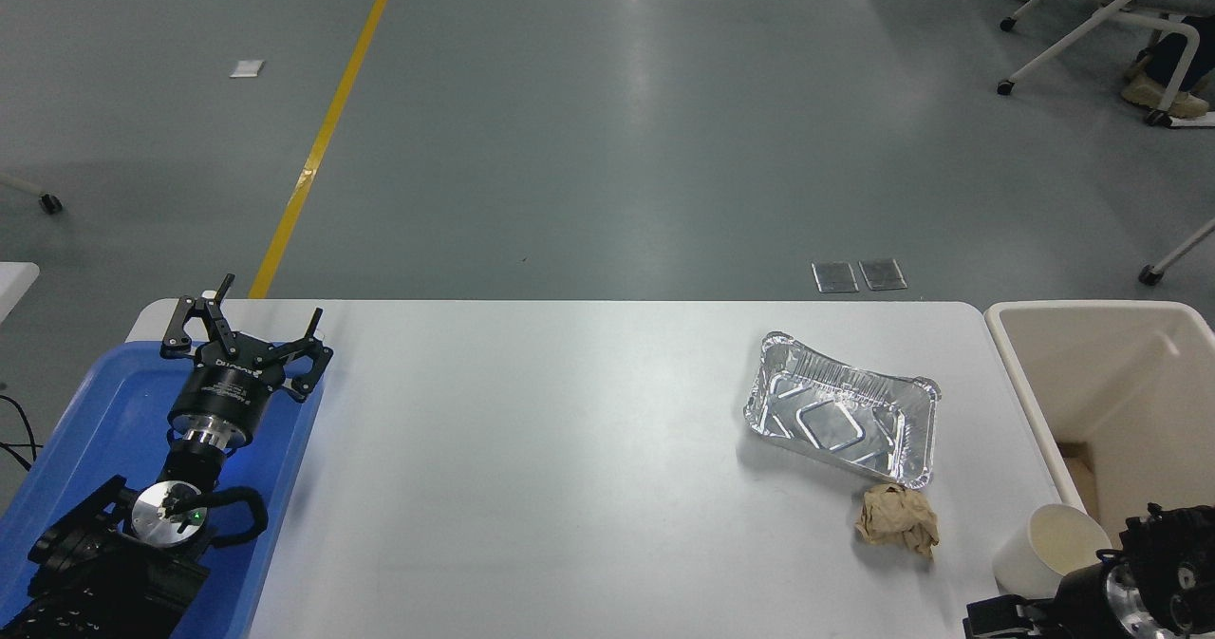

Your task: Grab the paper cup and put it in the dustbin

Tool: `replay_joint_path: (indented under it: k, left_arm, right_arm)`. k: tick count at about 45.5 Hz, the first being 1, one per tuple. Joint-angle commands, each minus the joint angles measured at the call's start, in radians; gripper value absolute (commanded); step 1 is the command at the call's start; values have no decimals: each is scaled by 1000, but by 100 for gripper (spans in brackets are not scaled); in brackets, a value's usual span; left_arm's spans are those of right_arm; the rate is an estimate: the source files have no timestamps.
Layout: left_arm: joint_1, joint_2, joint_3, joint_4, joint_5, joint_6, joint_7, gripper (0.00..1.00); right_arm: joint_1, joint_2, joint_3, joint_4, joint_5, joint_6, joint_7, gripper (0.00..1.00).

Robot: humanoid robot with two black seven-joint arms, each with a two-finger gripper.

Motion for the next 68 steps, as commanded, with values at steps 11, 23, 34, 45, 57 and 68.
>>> replay_joint_path:
  k: [11,23,34,45,57,68]
  left_arm:
    - [-2,2,2,0,0,0,-3,99]
    - [-2,4,3,0,0,0,-5,99]
    - [-2,4,3,0,0,0,-5,99]
    - [-3,4,3,0,0,0,-5,99]
    - [-2,5,3,0,-2,0,-5,99]
    - [-2,5,3,0,-2,0,-5,99]
  right_arm:
    - [-46,25,2,-49,-16,0,2,100]
    - [5,-42,2,11,-28,5,22,100]
    - [268,-220,-46,244,-30,46,23,100]
    - [699,-311,-225,419,18,156,23,100]
    - [1220,-288,-322,491,248,432,2,100]
    - [1390,-224,-250,465,274,560,-53,100]
